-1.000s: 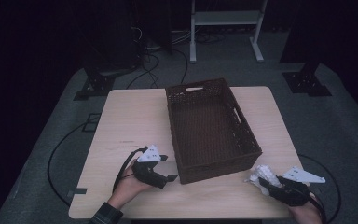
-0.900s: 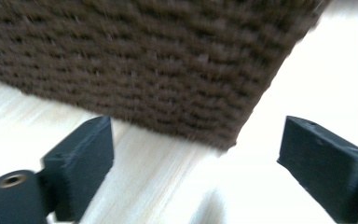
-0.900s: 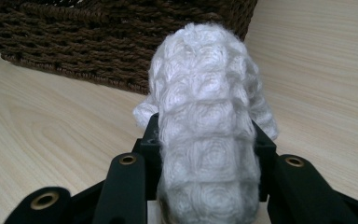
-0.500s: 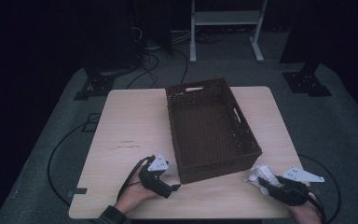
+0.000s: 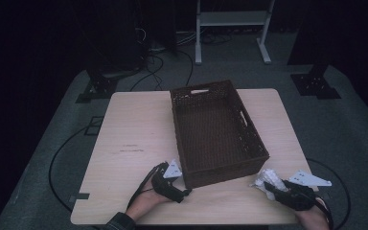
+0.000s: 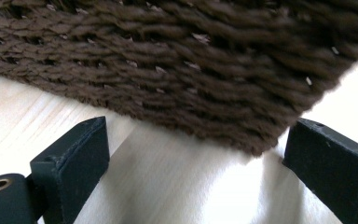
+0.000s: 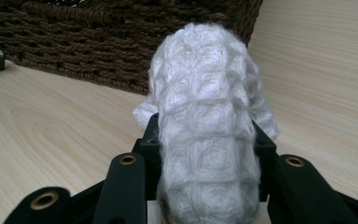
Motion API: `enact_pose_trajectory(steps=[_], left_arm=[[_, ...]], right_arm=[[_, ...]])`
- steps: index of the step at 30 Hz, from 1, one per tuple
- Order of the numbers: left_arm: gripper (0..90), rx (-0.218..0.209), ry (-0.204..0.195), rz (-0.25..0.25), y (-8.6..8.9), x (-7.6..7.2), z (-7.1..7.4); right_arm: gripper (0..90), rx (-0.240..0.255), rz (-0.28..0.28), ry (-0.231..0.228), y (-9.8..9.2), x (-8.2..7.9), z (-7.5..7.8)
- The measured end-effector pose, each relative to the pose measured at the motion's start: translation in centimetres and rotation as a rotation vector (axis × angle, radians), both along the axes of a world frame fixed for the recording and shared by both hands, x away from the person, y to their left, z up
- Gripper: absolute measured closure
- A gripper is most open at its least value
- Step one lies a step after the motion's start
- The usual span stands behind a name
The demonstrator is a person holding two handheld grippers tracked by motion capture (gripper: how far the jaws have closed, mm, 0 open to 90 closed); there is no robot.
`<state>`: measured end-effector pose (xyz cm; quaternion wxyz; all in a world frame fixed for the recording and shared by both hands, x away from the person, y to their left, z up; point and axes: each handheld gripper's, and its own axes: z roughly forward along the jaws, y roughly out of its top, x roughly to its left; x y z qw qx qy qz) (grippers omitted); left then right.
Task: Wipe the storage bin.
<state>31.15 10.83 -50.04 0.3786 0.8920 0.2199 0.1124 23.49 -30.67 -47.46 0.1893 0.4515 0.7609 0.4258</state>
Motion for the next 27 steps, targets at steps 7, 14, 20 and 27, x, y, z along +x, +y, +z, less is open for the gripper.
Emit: enact_pose_trajectory(steps=[7, 14, 20, 27], left_arm=[[13.6, -0.022, 0.008, -0.016, -0.2, 0.1, 0.0], [14.8, -0.023, 0.009, -0.01, -0.3, 0.1, 0.0], [14.7, -0.034, 0.01, -0.001, -0.4, 0.0, 0.0], [14.8, -0.035, 0.011, -0.001, -0.4, 0.0, 0.0]], right_arm=[[60.4, 0.003, -0.001, 0.0, 0.0, 0.0, 0.0], [60.4, 0.012, 0.006, -0.003, 0.2, -0.1, 0.2], [60.4, 0.042, 0.006, -0.029, 0.3, -0.2, 1.0], [60.4, 0.063, 0.003, -0.082, 0.5, 0.1, 2.8]])
